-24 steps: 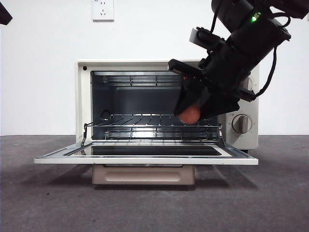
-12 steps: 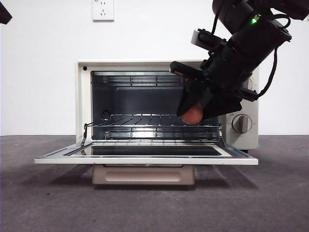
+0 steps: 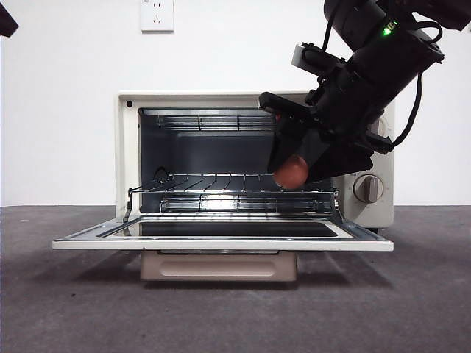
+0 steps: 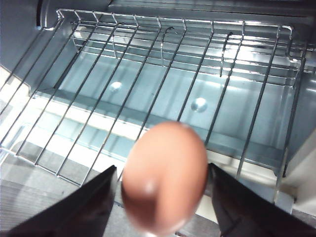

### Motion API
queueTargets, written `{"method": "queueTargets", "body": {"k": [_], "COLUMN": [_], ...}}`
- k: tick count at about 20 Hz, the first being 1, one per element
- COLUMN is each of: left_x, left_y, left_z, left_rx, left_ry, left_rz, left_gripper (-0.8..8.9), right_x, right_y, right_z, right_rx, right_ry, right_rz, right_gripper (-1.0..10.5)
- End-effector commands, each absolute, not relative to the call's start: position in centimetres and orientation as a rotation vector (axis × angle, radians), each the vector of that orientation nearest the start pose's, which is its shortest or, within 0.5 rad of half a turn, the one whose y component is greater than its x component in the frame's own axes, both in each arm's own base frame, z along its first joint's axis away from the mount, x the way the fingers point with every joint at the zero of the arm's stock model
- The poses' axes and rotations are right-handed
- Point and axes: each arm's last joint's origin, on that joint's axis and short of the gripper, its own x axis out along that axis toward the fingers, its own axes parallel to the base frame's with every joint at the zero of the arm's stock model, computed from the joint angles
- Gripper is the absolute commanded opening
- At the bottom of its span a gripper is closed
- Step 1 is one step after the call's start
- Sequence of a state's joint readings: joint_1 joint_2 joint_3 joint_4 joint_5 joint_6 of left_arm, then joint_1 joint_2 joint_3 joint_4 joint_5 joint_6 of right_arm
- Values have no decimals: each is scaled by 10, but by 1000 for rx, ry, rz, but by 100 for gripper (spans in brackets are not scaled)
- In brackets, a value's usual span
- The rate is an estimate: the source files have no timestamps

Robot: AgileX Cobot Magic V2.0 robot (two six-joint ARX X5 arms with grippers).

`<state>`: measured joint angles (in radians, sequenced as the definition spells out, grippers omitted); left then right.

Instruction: Eggoven

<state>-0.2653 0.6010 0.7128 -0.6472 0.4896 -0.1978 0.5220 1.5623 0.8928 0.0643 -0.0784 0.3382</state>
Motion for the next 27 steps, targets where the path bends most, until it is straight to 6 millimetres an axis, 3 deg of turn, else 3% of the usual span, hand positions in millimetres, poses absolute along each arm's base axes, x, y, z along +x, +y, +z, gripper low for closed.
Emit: {"method": "queueTargets", "body": {"k": [1,5,10,15,18,21,27], "left_x": [112,112,114,125,149,180,239], "left_y": [-45,-45,-45,-48,-46,-42,-38], "left_z": [295,295,294,292,284,265,207], "left_rx": [-246,-245,-243,-245,-269,-313,-340], "left_ry": [603,603,607,620,652,740,905], "left_rz": [-689,-689,-689,-682,-628,-619,-553], "left_gripper": [6,6,6,5,5,5,5], "right_x": [285,284,274,246,213,176,120], "right_y": [169,168,163,161,161,149,104], "right_z": [211,214,235,264,299,327,350], "right_rx": [195,196,208,204,220,226,208], "right_ry": [674,673,627,613,511,458,437], "right_rz": [480,480,490,536,627,695,692], "right_gripper": [315,315,315,315,315,315,315]}}
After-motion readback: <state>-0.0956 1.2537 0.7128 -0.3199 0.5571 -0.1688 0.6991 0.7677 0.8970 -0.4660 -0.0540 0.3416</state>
